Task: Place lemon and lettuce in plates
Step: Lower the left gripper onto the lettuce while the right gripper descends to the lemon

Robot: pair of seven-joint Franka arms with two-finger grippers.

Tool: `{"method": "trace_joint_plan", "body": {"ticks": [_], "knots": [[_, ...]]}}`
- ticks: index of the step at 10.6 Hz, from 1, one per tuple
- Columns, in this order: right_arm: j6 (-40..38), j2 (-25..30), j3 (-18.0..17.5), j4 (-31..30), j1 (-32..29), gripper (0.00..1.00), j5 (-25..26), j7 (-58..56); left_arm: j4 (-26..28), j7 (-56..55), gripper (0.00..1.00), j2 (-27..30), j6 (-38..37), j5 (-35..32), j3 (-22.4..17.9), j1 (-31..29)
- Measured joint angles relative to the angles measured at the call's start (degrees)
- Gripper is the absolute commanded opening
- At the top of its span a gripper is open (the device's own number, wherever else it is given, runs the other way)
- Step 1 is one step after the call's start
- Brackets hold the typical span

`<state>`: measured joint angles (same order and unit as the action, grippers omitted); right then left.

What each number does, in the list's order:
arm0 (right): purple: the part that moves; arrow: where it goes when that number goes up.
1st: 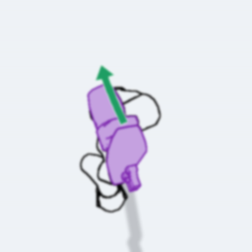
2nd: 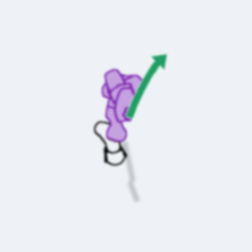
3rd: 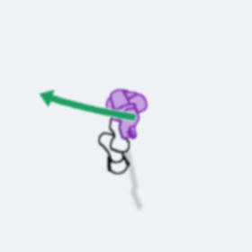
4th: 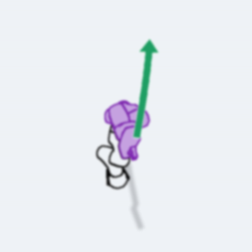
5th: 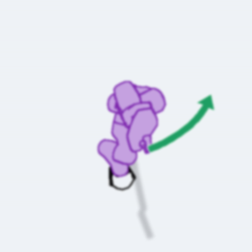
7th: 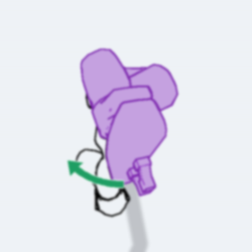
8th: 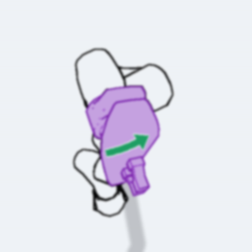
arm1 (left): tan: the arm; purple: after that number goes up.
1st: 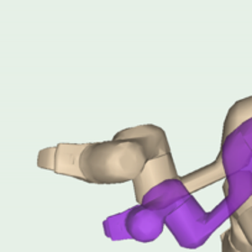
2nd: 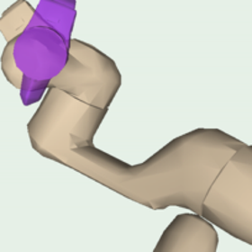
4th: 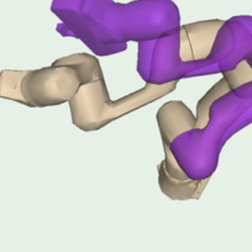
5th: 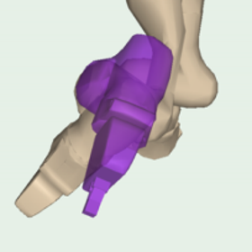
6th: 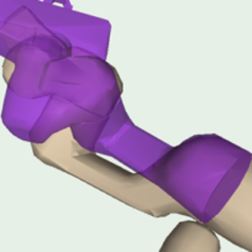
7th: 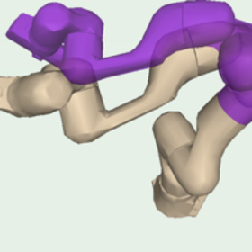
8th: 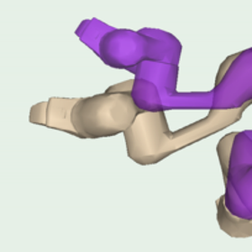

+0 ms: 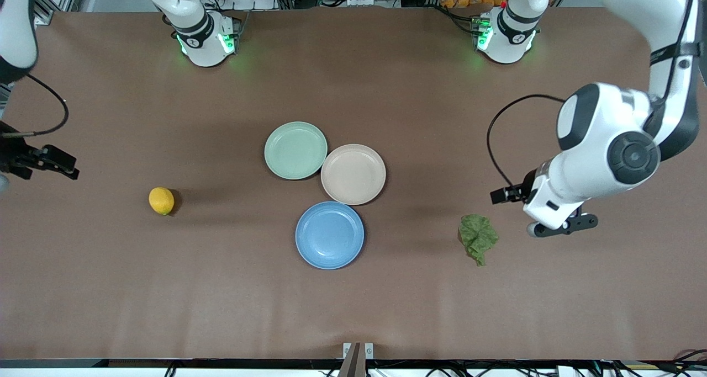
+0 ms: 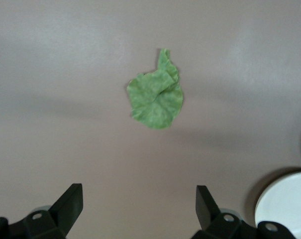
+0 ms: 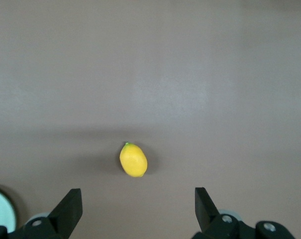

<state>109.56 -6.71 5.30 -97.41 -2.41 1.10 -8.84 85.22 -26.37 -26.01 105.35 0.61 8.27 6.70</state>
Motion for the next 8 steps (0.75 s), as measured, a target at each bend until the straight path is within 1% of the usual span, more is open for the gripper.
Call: {"method": "trace_joint_plan", "body": {"ticks": [2,6,7,8], "knots": [[1.9,-1.4,0.2,-1.5,-0.2,1.0,0.0,-0.9,0.0,-4.3,1.0,-2.9,4.0,-0.5,0.0,0.3],[1.7,-1.9,0.1,-2.0,-0.2,1.0,0.0,-0.9,0.1,-11.9,1.0,-8.6,15.0,-1.6,-0.1,0.3],[2.4,-2.1,0.1,-3.1,-0.2,1.0,0.0,-0.9,0.1,-13.1,1.0,-10.5,17.5,-1.6,-0.2,0.3],[4.6,-2.5,0.1,-4.9,-0.2,1.0,0.0,-0.9,0.1,-13.7,1.0,-12.3,19.4,-1.6,-0.2,0.3]]}}
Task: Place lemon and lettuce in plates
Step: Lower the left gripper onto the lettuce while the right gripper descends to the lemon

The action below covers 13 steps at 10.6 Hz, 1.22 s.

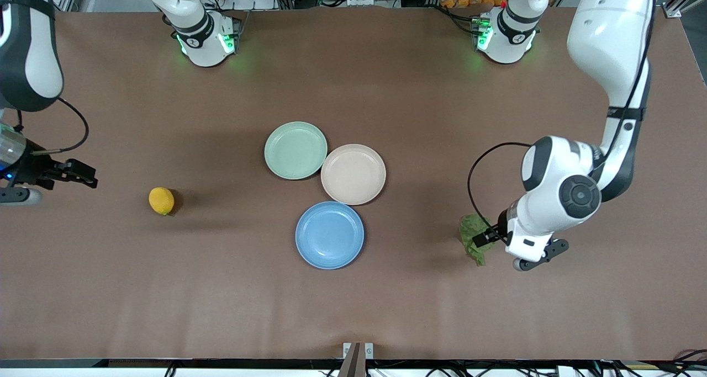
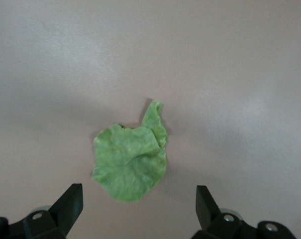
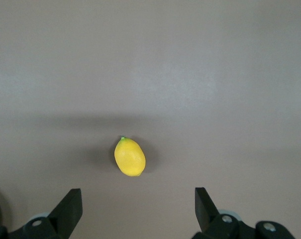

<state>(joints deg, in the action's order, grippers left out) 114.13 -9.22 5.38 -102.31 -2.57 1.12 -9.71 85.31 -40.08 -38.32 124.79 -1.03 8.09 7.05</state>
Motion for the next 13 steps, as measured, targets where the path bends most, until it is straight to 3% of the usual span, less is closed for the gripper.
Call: {"method": "trace_joint_plan", "body": {"ticks": [4,13], "knots": [[11.2,-2.4,-0.1,-9.5,0.0,1.0,0.0,-0.2,-0.1,-0.4,1.0,-2.8,1.9,-0.2,0.0,0.0],[29.8,-13.3,-0.8,-17.3,0.9,1.0,0.0,-0.6,-0.1,-3.1,1.0,-9.1,9.7,-2.8,0.0,0.8]]}}
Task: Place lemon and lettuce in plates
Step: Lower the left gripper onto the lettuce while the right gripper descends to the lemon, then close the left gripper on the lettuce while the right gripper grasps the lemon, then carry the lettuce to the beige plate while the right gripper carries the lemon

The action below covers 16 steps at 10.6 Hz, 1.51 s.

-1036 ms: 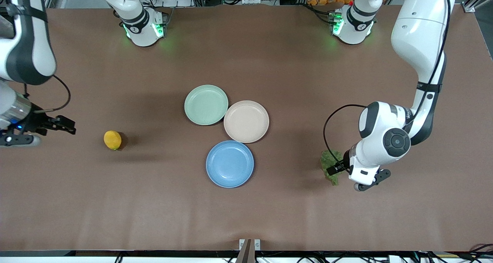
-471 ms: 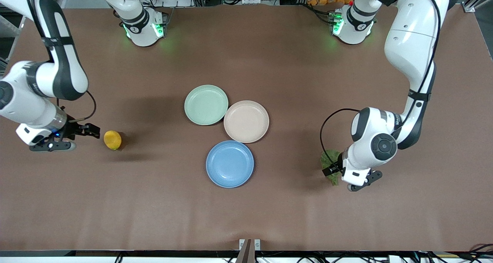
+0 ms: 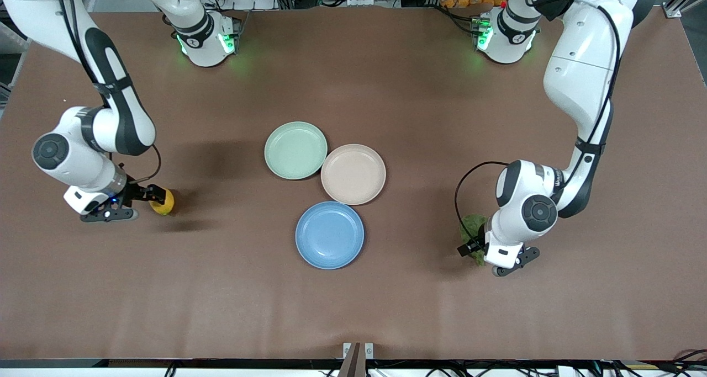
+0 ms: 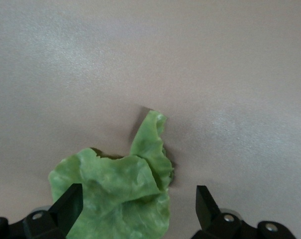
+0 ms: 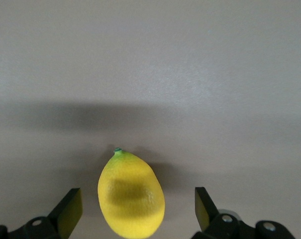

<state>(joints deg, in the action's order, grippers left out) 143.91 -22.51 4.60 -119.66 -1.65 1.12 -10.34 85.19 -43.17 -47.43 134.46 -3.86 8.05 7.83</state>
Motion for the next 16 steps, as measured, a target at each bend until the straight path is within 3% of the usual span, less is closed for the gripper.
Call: {"method": "trace_joint_plan", "body": {"ticks": [1,2,4,5,6,8,11,14,16], "knots": [[1.7,-0.8,0.0,-0.4,0.0,1.0,0.0,0.0,0.0,0.0,1.0,-0.4,0.3,-0.1,0.0,0.0],[4.3,-1.6,0.0,-1.2,0.0,1.0,0.0,0.0,0.0,0.0,0.84,-0.6,0.4,-0.4,0.0,0.0],[7.4,-3.3,-0.1,-2.5,0.1,1.0,0.0,0.0,0.0,0.0,0.31,-0.8,0.4,-1.1,0.0,0.0],[7.8,-3.7,-0.1,-2.8,0.1,0.78,0.0,0.0,0.0,0.0,0.02,-0.9,0.4,-1.2,0.0,0.0],[7.8,-3.8,-0.1,-3.0,0.2,0.57,0.0,0.0,0.0,0.0,0.0,-0.8,0.0,-1.5,-0.2,0.0],[7.9,-3.7,-0.2,-3.4,0.4,0.55,0.0,0.1,-0.2,0.0,0.0,-0.7,0.1,-1.6,-0.2,-0.2],[9.0,-3.5,-0.1,-4.1,0.4,0.11,0.0,1.6,-0.6,0.0,0.0,-0.7,0.2,-1.6,-0.1,0.0],[8.8,-3.4,-0.2,-3.9,0.5,0.11,0.0,1.9,-0.3,0.0,0.0,1.0,0.1,-1.7,0.4,1.2],[3.0,-2.9,-1.0,-1.2,0.8,0.11,0.0,3.2,2.3,0.0,0.0,5.3,-1.2,-1.7,0.7,2.8]]}}
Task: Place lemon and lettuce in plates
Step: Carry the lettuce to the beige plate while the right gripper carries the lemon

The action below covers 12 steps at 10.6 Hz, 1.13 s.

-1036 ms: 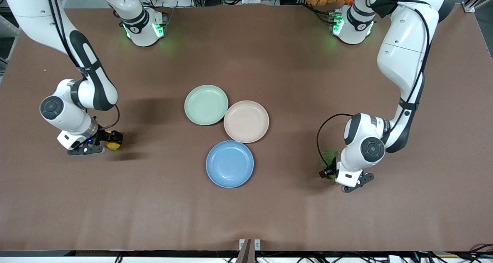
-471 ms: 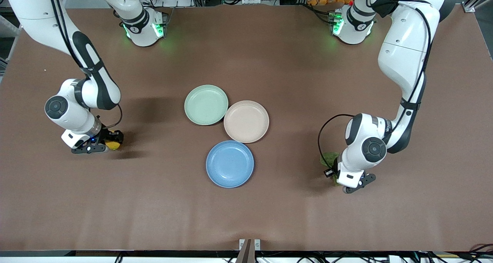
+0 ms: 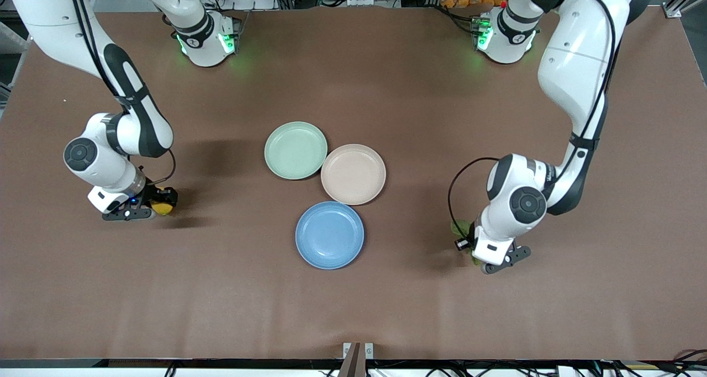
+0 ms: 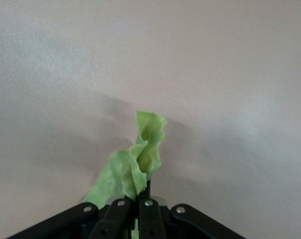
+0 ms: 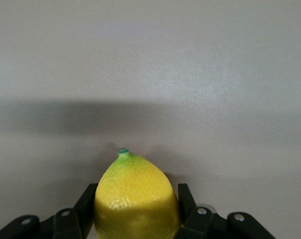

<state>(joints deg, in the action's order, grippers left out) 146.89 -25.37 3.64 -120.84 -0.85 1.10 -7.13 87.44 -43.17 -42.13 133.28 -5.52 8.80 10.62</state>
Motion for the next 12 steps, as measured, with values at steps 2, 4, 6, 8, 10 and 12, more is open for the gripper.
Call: {"method": "trace_joint_plan", "body": {"ticks": [2,4,6,8,10,12], "knots": [[-5.6,0.8,-2.5,4.6,0.5,0.1,0.0,5.6,2.2,-0.6,0.0,5.1,-4.3,0.0,1.2,1.2],[-6.5,1.0,-4.9,7.8,2.5,0.1,0.0,12.4,3.3,-4.9,0.0,7.9,-6.7,0.0,4.3,2.4],[-6.6,0.8,-7.3,10.3,4.6,0.1,0.0,19.2,3.7,-10.6,0.0,8.3,-6.9,0.0,6.6,4.9],[-6.6,-0.7,-9.9,13.7,6.6,0.1,0.0,26.6,3.8,-15.7,0.0,8.3,-6.9,0.0,7.0,8.7],[-6.4,-4.5,-10.8,19.2,10.2,0.1,0.0,34.2,3.7,-19.7,0.0,8.3,-6.9,0.0,7.1,12.0],[-5.8,-9.6,-10.9,25.4,13.5,0.1,0.0,40.3,3.7,-22.8,0.0,8.3,-6.9,0.0,7.2,15.3]]}}
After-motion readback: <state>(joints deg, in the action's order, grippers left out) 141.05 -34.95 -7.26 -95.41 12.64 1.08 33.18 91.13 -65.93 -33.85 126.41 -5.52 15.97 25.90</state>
